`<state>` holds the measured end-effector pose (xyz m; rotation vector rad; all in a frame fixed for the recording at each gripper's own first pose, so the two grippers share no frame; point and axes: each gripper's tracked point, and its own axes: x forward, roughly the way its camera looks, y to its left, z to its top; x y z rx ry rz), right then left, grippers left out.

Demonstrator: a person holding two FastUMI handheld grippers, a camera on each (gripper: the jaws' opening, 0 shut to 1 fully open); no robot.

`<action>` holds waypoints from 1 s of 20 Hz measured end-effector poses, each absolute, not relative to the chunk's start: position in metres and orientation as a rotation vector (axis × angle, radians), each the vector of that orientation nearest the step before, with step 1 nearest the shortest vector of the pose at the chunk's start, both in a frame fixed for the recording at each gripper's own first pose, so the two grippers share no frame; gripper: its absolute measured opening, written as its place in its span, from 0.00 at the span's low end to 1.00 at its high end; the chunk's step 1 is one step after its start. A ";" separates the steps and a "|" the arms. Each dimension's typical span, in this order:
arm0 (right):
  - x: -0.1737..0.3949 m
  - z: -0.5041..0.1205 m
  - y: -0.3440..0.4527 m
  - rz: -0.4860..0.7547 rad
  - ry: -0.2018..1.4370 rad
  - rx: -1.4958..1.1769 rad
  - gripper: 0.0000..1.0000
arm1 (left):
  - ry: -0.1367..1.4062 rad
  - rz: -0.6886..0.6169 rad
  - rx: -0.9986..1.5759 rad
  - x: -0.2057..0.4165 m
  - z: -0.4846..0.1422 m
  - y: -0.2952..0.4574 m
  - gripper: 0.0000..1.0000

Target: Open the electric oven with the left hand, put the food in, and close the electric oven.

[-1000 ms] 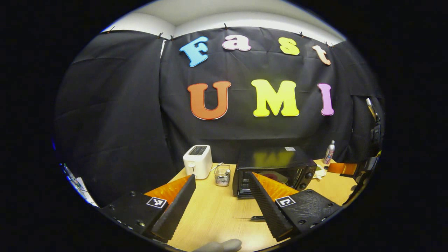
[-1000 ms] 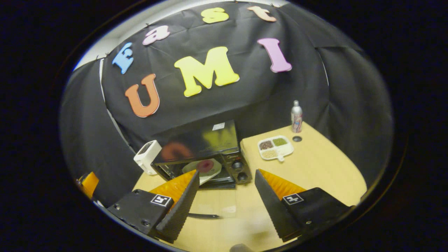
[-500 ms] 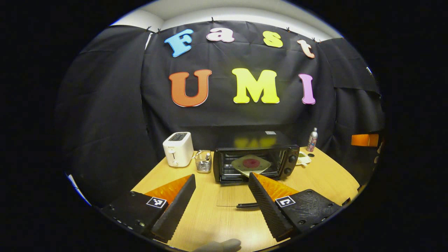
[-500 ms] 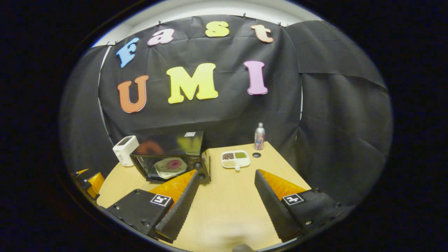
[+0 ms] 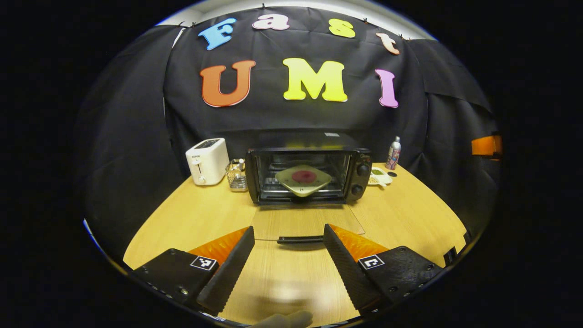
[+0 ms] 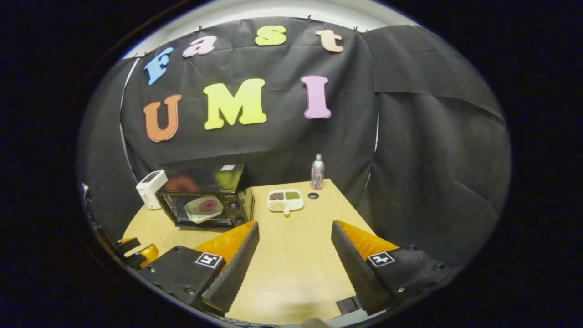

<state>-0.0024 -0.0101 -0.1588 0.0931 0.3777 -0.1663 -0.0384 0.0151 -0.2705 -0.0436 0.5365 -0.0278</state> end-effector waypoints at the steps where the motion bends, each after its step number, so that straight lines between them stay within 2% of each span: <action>1: -0.007 -0.157 -0.011 -0.163 0.379 0.093 1.00 | 0.559 -0.034 -0.056 -0.041 -0.282 0.008 0.97; 3: -0.011 -0.155 -0.018 -0.169 0.382 0.083 0.96 | 0.593 -0.040 -0.069 -0.043 -0.300 -0.001 0.97; 5: -0.016 -0.158 -0.023 -0.174 0.402 0.076 1.00 | 0.633 -0.042 -0.084 -0.044 -0.325 -0.009 0.97; 7: -0.020 -0.158 -0.029 -0.182 0.415 0.074 0.96 | 0.663 -0.039 -0.085 -0.044 -0.345 -0.013 0.97; 8: -0.022 -0.158 -0.031 -0.185 0.422 0.073 1.00 | 0.682 -0.035 -0.082 -0.044 -0.355 -0.015 0.96; 9: -0.023 -0.159 -0.033 -0.188 0.428 0.072 0.96 | 0.693 -0.038 -0.086 -0.042 -0.363 -0.019 0.97; 10: -0.025 -0.161 -0.035 -0.191 0.437 0.067 1.00 | 0.704 -0.038 -0.084 -0.040 -0.370 -0.021 0.96; 13: -0.025 -0.162 -0.039 -0.204 0.450 0.052 1.00 | 0.730 -0.043 -0.084 -0.029 -0.390 -0.026 0.96; 14: -0.025 -0.161 -0.040 -0.209 0.453 0.054 0.96 | 0.735 -0.043 -0.085 -0.025 -0.395 -0.026 0.96; 18: -0.027 -0.163 -0.044 -0.230 0.464 0.068 0.96 | 0.759 -0.036 -0.071 -0.009 -0.412 -0.027 0.96; 20: -0.027 -0.164 -0.047 -0.241 0.471 0.067 1.00 | 0.774 -0.033 -0.061 -0.003 -0.421 -0.028 0.96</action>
